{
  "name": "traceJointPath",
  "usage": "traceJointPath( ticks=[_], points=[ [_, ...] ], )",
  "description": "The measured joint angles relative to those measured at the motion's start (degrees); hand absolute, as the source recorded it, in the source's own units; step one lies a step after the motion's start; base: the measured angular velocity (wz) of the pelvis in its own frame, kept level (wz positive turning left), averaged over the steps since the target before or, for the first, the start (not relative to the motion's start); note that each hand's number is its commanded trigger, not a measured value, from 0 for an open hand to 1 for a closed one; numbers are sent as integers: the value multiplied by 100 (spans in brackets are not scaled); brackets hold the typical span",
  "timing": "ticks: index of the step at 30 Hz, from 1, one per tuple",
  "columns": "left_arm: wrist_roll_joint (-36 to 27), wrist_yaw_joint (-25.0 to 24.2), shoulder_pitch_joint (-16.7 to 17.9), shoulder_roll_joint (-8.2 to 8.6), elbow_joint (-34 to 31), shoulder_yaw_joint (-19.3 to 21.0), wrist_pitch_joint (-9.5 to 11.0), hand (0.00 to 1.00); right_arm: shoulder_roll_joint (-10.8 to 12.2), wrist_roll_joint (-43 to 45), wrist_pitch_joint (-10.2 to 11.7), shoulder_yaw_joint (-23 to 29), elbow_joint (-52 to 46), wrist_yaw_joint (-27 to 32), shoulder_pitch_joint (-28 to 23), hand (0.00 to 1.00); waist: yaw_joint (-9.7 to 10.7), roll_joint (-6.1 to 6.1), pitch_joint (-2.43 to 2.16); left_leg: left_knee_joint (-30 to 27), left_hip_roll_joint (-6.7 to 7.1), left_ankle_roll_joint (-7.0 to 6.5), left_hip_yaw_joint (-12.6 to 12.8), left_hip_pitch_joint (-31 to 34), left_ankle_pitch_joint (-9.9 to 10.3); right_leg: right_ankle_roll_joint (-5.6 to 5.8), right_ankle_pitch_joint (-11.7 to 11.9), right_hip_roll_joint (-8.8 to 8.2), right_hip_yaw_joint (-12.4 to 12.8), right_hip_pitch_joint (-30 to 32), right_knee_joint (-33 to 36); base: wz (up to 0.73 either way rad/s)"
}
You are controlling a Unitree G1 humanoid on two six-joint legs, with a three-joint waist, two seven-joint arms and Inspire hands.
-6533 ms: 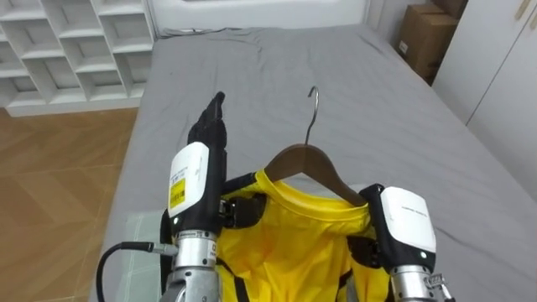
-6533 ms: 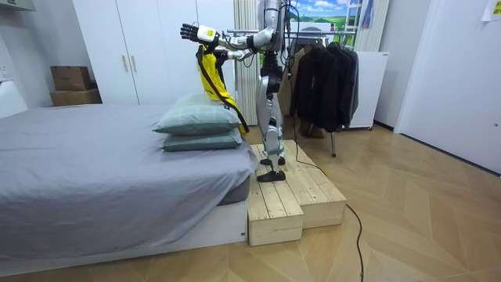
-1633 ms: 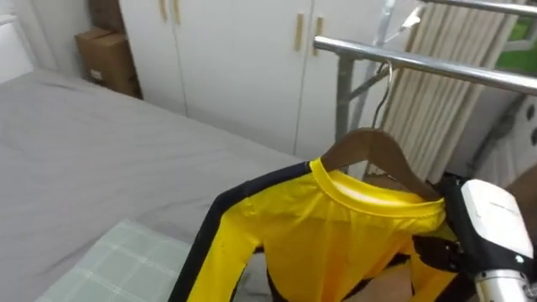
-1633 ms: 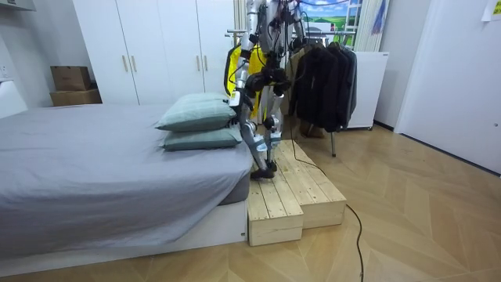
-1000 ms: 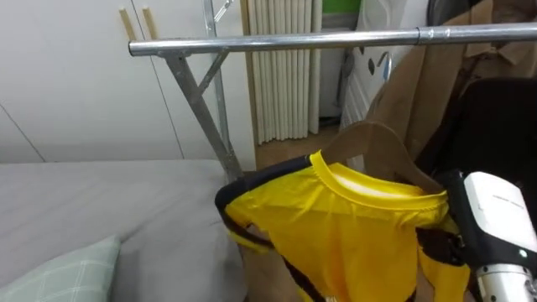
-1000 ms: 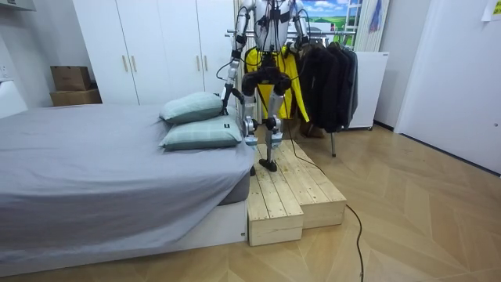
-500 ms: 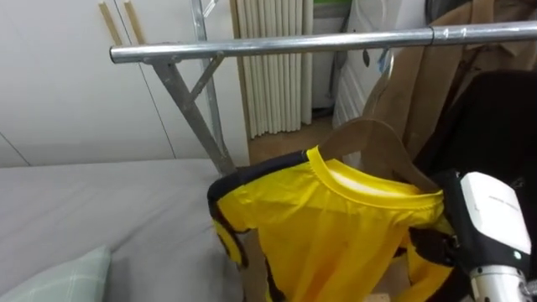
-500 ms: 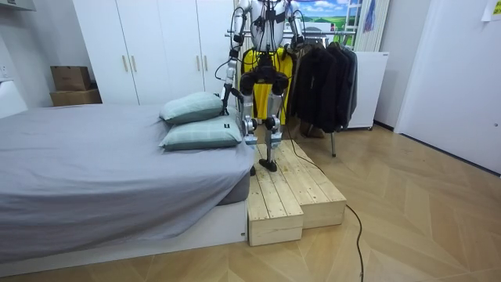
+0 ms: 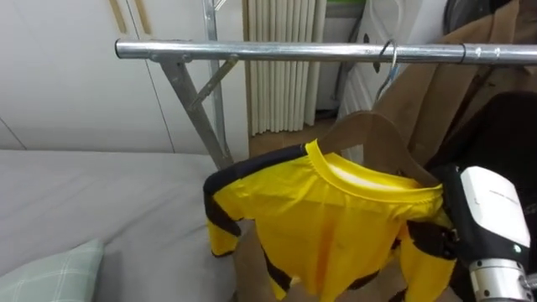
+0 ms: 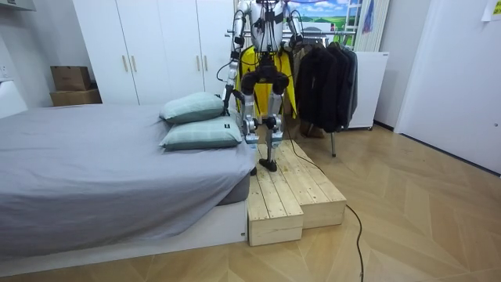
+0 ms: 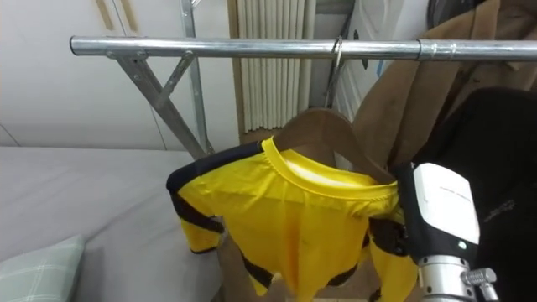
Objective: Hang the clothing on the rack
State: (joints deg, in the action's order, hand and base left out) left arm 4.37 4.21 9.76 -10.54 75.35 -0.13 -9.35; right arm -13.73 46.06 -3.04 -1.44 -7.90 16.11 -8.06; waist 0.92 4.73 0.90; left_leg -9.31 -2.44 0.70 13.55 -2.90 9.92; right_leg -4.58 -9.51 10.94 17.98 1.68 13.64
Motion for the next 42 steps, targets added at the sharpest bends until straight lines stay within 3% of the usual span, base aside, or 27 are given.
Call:
traceJointPath(
  ticks=[7,11,15,17,18,19,20,21,22,23,24,25,27,30,34,42],
  points=[
    [88,36,46,-29,-23,3,4,0,-134,-76,64,3,-88,0,15,100,-124,-1,1,87,-14,2,-7,-105,0,44,-26,6,-144,-76,-19,6],
    [95,31,204,-46,-246,47,12,0,-168,-70,84,4,-86,-1,35,100,-129,-2,1,93,-14,5,5,-108,2,41,-24,9,-169,-102,-19,10],
    [94,25,320,-51,-376,107,17,0,-233,-105,237,13,-86,-2,67,100,-128,3,2,135,-16,4,1,-162,3,36,-21,10,-244,-212,-12,12],
    [95,25,309,-83,-377,91,17,0,-233,-221,240,14,-84,-5,147,100,-129,16,-3,194,-38,22,-20,-191,-12,37,-20,27,-363,-192,12,15],
    [97,31,300,-117,-377,45,18,0,-219,-311,268,13,-53,-30,222,100,-149,-36,24,182,-261,70,-49,-236,1,266,-19,123,-712,46,405,-15],
    [173,40,295,-145,-358,82,14,0,-203,-382,308,-65,-9,-51,336,100,-245,-104,74,56,-395,105,-39,-207,32,172,-275,-151,-1544,563,776,-46],
    [213,39,314,-142,-362,161,13,0,-251,-380,347,-136,-19,-66,442,100,-315,-32,59,-97,-353,129,27,-131,87,77,-366,-484,-1745,892,863,-80],
    [227,16,366,-135,-359,256,-21,0,-285,-263,474,-197,-98,-101,607,100,-267,12,29,-470,-344,293,-59,22,486,199,-376,-802,-2042,1379,1342,-40],
    [268,13,375,-143,-342,347,-118,0,-257,-206,483,-196,-149,-100,553,100,-89,-31,6,-547,-384,329,-172,15,636,208,-420,-759,-2142,1277,1382,-4],
    [275,13,366,-160,-336,351,-154,0,-261,-222,469,-194,-148,-102,525,100,-44,-19,11,-490,-372,335,-265,-26,628,185,-406,-747,-2125,1200,1322,41],
    [337,10,383,-158,-335,435,-160,0,-308,-256,453,-166,-148,-107,483,100,24,-22,12,-300,-363,325,-447,-111,582,-12,-290,-679,-2061,1008,1097,17],
    [485,8,409,-155,-339,507,-159,0,-370,-256,447,-144,-148,-106,486,100,-4,-27,14,-107,-314,339,-463,-183,484,-177,-197,-588,-1974,865,866,6],
    [543,8,382,-140,-344,647,-152,0,-398,-350,466,-91,-133,-105,485,100,-37,-20,10,2,-302,350,-486,-243,407,-250,-93,-547,-1948,759,607,-2],
    [538,8,344,-103,-394,659,-155,0,-425,-628,500,-75,14,-105,472,100,-155,-22,11,-24,-274,313,-420,-277,374,-179,50,-506,-1785,637,361,-7],
    [530,8,375,-76,-616,556,-155,0,-421,-1013,488,-75,344,-211,472,100,-302,-12,1,-46,-263,278,-413,-271,359,-98,247,-496,-1754,515,98,-2],
    [544,9,428,-32,-896,546,-162,0,-422,-1390,295,-80,523,-543,493,100,-452,-22,-5,-131,-229,242,-438,-160,349,-36,319,-540,-1753,530,104,1]
  ],
)
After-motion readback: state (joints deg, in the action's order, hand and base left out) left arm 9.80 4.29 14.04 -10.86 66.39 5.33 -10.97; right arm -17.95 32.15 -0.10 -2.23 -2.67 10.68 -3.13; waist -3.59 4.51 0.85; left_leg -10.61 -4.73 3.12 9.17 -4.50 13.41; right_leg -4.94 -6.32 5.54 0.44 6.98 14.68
